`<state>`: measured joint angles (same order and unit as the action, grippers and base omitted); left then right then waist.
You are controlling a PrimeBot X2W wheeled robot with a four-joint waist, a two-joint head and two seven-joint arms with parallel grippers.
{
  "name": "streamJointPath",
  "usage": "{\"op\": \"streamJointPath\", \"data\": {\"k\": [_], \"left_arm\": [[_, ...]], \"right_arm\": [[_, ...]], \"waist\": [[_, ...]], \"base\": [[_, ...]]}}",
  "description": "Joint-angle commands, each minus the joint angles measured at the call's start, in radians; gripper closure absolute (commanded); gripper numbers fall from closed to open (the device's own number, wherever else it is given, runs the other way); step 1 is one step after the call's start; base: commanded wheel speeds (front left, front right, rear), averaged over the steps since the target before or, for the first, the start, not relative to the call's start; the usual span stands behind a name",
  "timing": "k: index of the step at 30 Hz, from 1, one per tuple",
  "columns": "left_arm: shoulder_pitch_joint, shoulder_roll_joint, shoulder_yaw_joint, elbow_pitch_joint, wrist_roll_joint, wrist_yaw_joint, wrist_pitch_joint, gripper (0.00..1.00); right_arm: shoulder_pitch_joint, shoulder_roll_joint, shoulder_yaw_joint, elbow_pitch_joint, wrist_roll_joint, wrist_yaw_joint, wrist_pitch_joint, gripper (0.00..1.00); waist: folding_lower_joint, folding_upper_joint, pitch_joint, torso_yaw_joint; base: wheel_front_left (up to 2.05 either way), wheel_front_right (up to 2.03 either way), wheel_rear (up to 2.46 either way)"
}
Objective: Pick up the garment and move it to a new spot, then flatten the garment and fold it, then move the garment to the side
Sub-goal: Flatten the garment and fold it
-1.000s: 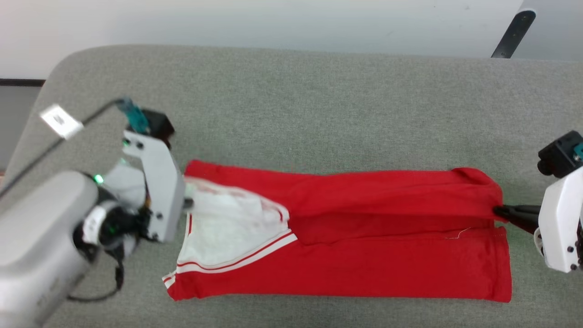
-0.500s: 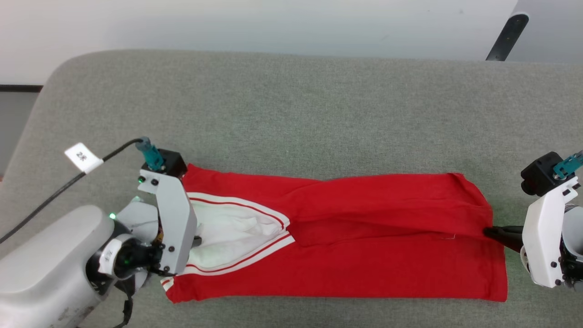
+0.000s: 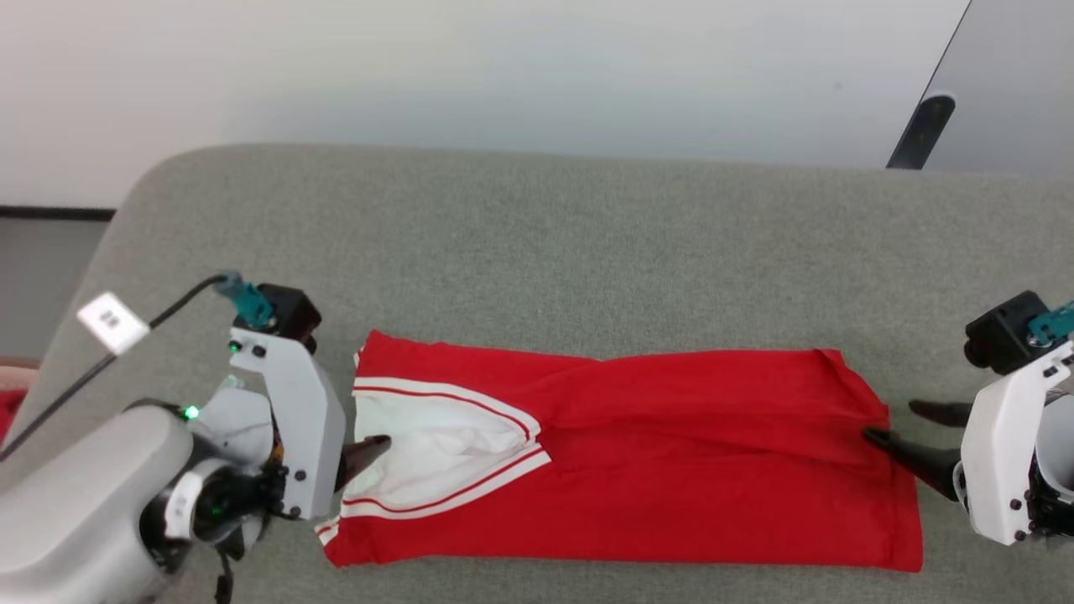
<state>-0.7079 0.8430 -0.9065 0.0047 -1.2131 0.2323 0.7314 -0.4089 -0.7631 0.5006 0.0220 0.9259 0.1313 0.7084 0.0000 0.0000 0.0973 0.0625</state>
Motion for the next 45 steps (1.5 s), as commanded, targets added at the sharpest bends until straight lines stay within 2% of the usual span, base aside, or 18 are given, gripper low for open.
{"op": "streamJointPath", "data": {"k": [1,6,14,18,22,28,32,39,45], "left_arm": [[0.027,0.001,0.008,-0.008,0.003,-0.001,-0.029,0.00],[0.092,0.007,0.057,-0.032,0.020,-0.009,-0.201,0.00],[0.227,0.003,0.125,-0.042,0.079,-0.006,-0.519,0.00],[0.300,-0.013,0.153,-0.032,0.086,0.000,-0.656,0.00],[0.341,-0.019,0.169,-0.022,0.097,0.004,-0.738,0.00],[0.408,-0.031,0.209,0.000,0.114,0.001,-0.900,0.00],[0.455,-0.046,0.236,0.031,0.127,-0.004,-0.966,0.00],[0.524,-0.109,0.322,0.081,0.180,-0.041,-0.996,0.00],[0.578,-0.197,0.435,0.091,0.264,-0.088,-0.995,0.00]], "right_arm": [[0.021,0.011,-0.019,-0.009,-0.016,-0.001,-0.030,0.00],[0.075,0.047,-0.063,-0.047,-0.103,-0.001,-0.174,0.00],[0.190,0.120,-0.147,-0.037,-0.221,-0.001,-0.375,0.00],[0.251,0.153,-0.200,-0.025,-0.262,-0.001,-0.432,0.00],[0.290,0.177,-0.240,-0.013,-0.293,-0.001,-0.445,0.00],[0.333,0.215,-0.306,0.033,-0.337,-0.001,-0.386,0.00],[0.327,0.232,-0.336,0.079,-0.323,-0.001,-0.294,0.00],[0.285,0.230,-0.366,0.157,-0.292,-0.001,-0.119,0.00],[0.241,0.218,-0.399,0.225,-0.274,-0.001,0.009,0.00]], "waist": [[0.0000,0.0000,-0.025,0.001],[0.0000,0.0000,-0.055,-0.002],[0.0000,0.0000,-0.101,0.004],[0.0000,0.0000,-0.113,0.013],[0.0000,0.0000,-0.117,0.019],[0.0000,0.0000,-0.122,0.033],[0.0000,0.0000,-0.128,0.057],[0.0000,0.0000,-0.128,0.120],[0.0000,0.0000,-0.101,0.181]], "base": [[0.00,0.00,0.00],[0.00,0.00,0.00],[0.00,0.00,0.00],[0.00,0.00,0.00],[0.00,0.00,0.00],[0.00,0.00,0.00],[0.00,0.00,0.00],[0.00,0.00,0.00],[0.00,0.00,0.00]]}}
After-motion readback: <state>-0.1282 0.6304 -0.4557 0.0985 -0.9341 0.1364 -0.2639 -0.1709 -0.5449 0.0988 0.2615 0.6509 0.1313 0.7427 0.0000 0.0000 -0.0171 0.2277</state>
